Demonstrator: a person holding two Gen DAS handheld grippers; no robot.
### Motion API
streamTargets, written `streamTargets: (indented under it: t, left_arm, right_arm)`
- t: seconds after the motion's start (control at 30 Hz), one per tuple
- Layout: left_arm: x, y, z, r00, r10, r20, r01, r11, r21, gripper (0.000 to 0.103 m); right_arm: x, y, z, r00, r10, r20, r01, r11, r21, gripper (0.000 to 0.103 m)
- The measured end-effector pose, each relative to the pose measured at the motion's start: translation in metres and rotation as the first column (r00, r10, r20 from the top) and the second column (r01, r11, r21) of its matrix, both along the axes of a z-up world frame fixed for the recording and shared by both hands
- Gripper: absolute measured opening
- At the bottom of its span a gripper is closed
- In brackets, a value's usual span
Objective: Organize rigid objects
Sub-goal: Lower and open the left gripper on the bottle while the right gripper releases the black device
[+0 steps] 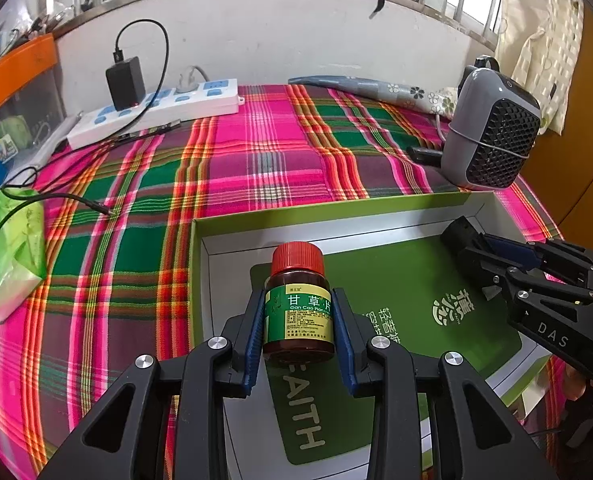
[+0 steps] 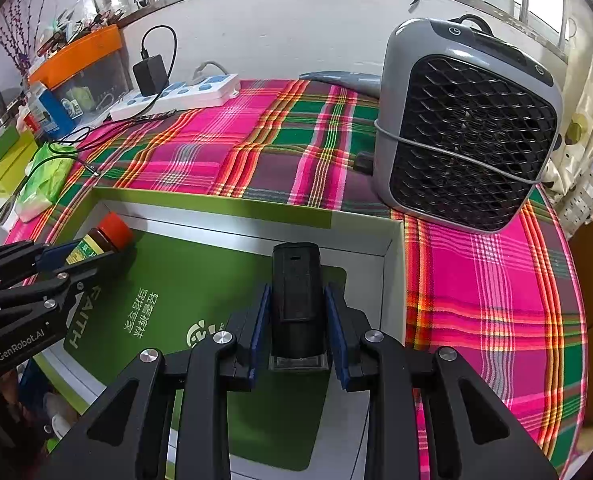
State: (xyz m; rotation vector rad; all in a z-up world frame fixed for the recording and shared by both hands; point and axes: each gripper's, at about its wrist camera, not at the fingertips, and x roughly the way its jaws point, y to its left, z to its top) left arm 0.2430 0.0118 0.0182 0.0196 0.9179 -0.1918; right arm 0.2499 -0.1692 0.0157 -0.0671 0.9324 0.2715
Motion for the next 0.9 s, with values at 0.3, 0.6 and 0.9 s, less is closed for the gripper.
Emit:
streamTargets:
  t: [0.3,0.6,0.9]
  left_arm:
    - [-0.001,0.0,0.001,1.0,0.003,0.006,-0.003,1.0,-0.001,0.031]
    - [-0.016,0.002,0.012,0.999,0.014,0.041,-0.014,1.0,-0.001,0.036]
    - [-0.044,0.001,0.028,0.997,0.009,0.083,-0.01,1.0,0.008,0.036]
  right_arm:
    - [-0.002,-0.003,0.001,1.0,-0.008,-0.001,0.008,1.0,0.021,0.031]
    - [-0.011,-0.004,0.008,1.0,-0.02,0.024,0.019,0.999,0.048,0.039]
    - [-0.034,-0.006,0.022,0.998,-0.03,0.057,0.028,0.998,0.048,0.04]
